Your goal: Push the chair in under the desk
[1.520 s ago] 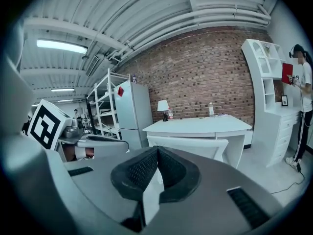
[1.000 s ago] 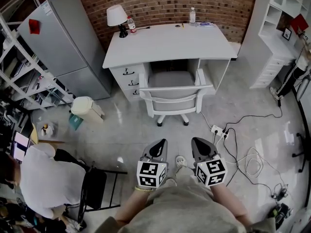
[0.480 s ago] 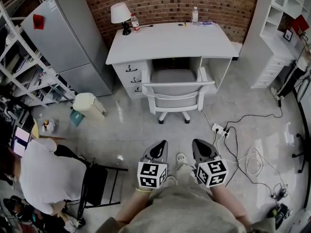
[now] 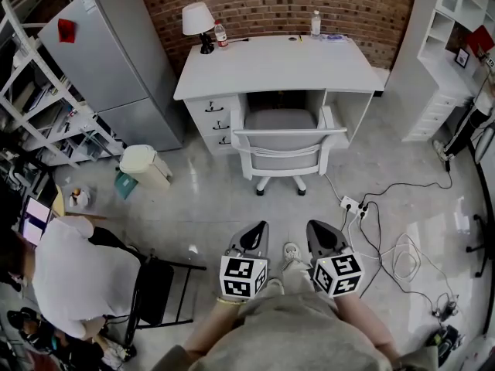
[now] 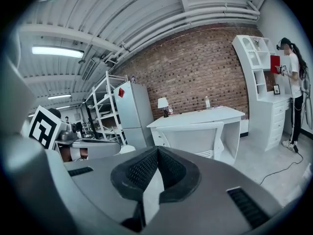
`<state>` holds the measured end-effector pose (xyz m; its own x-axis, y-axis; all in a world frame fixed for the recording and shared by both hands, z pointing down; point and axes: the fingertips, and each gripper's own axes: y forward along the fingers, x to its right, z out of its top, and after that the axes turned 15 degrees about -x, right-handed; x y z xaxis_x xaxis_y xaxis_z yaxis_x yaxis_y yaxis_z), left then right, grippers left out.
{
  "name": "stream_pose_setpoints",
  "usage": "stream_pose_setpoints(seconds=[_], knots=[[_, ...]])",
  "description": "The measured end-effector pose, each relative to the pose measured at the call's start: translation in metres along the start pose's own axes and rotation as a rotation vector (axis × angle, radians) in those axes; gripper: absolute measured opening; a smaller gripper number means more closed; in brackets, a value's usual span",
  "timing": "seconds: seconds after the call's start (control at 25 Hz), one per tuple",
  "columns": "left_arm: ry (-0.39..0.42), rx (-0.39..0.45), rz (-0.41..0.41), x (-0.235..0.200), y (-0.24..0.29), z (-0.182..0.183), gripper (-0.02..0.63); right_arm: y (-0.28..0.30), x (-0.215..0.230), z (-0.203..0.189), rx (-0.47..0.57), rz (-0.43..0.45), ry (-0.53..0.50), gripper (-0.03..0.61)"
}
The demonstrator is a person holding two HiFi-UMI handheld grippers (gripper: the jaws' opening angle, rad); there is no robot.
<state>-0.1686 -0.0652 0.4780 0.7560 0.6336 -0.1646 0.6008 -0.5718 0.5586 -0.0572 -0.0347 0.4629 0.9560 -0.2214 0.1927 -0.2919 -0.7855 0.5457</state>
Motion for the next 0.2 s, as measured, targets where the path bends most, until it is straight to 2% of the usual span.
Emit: stream_pose_setpoints(seconds=[0.2], knots=[[0.000, 0.002, -0.002, -0.0034, -0.0034, -0.0013, 0.009, 0.0012, -0.0055, -0.0009, 0.000, 0.003, -0.003, 0.006]])
